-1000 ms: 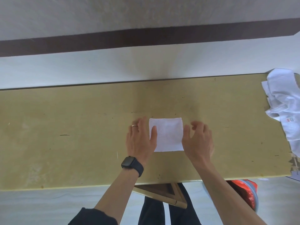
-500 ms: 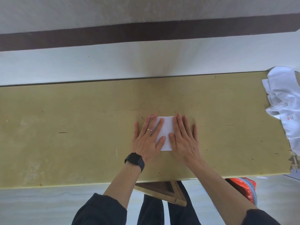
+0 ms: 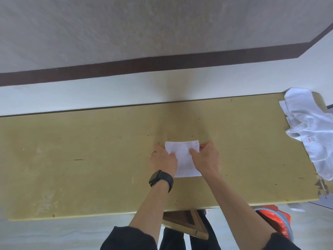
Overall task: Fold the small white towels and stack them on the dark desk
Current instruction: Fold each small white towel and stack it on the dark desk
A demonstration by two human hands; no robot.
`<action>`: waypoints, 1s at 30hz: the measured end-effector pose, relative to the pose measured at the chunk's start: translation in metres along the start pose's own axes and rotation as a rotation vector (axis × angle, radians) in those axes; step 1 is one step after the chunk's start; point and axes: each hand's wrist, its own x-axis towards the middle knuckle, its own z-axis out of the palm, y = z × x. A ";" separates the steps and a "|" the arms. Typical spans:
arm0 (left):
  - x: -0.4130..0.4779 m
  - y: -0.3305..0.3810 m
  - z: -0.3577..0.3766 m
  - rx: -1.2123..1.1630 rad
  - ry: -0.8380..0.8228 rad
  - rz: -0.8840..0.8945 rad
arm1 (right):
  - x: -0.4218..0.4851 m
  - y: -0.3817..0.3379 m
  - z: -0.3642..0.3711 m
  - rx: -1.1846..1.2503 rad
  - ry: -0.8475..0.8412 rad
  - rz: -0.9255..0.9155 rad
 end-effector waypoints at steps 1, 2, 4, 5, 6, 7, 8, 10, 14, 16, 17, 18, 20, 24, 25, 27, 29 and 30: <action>0.001 0.002 0.001 -0.001 -0.005 -0.013 | 0.000 -0.002 0.000 0.043 -0.017 0.038; 0.000 0.003 0.000 -0.019 -0.013 -0.024 | 0.000 -0.003 -0.001 0.080 -0.032 0.065; 0.000 0.005 -0.001 -0.082 -0.034 -0.060 | 0.000 -0.003 -0.002 0.162 -0.060 0.092; 0.001 0.005 -0.003 -0.107 -0.046 -0.082 | 0.000 -0.002 -0.002 0.213 -0.074 0.095; 0.003 0.004 -0.004 -0.124 -0.059 -0.097 | 0.000 -0.001 -0.003 0.260 -0.092 0.098; 0.004 0.003 -0.006 -0.140 -0.074 -0.107 | -0.002 0.000 -0.004 0.299 -0.113 0.098; 0.005 0.001 -0.008 -0.154 -0.089 -0.109 | -0.004 0.001 -0.005 0.326 -0.138 0.090; 0.003 -0.001 -0.013 -0.182 -0.118 -0.095 | -0.008 0.005 -0.006 0.362 -0.199 0.066; -0.012 -0.009 -0.023 -0.314 -0.144 -0.014 | -0.020 0.012 -0.014 0.417 -0.238 -0.010; -0.022 -0.012 -0.035 -0.411 -0.154 0.031 | -0.030 0.012 -0.025 0.441 -0.213 -0.086; -0.029 -0.013 -0.045 -0.447 -0.165 0.064 | -0.036 0.011 -0.034 0.453 -0.196 -0.127; -0.035 -0.012 -0.056 -0.462 -0.179 0.104 | -0.043 0.009 -0.043 0.469 -0.182 -0.165; -0.049 -0.010 -0.079 -0.420 -0.189 0.211 | -0.059 0.003 -0.065 0.494 -0.176 -0.236; -0.093 0.001 -0.140 -0.463 -0.171 0.357 | -0.100 -0.017 -0.116 0.495 -0.152 -0.408; -0.105 0.005 -0.156 -0.479 -0.173 0.394 | -0.112 -0.024 -0.129 0.500 -0.140 -0.454; -0.129 0.010 -0.186 -0.533 -0.164 0.480 | -0.138 -0.038 -0.152 0.512 -0.124 -0.547; -0.151 0.017 -0.209 -0.581 -0.096 0.571 | -0.164 -0.054 -0.169 0.515 -0.073 -0.649; -0.162 0.021 -0.219 -0.596 -0.039 0.623 | -0.176 -0.062 -0.175 0.521 -0.036 -0.704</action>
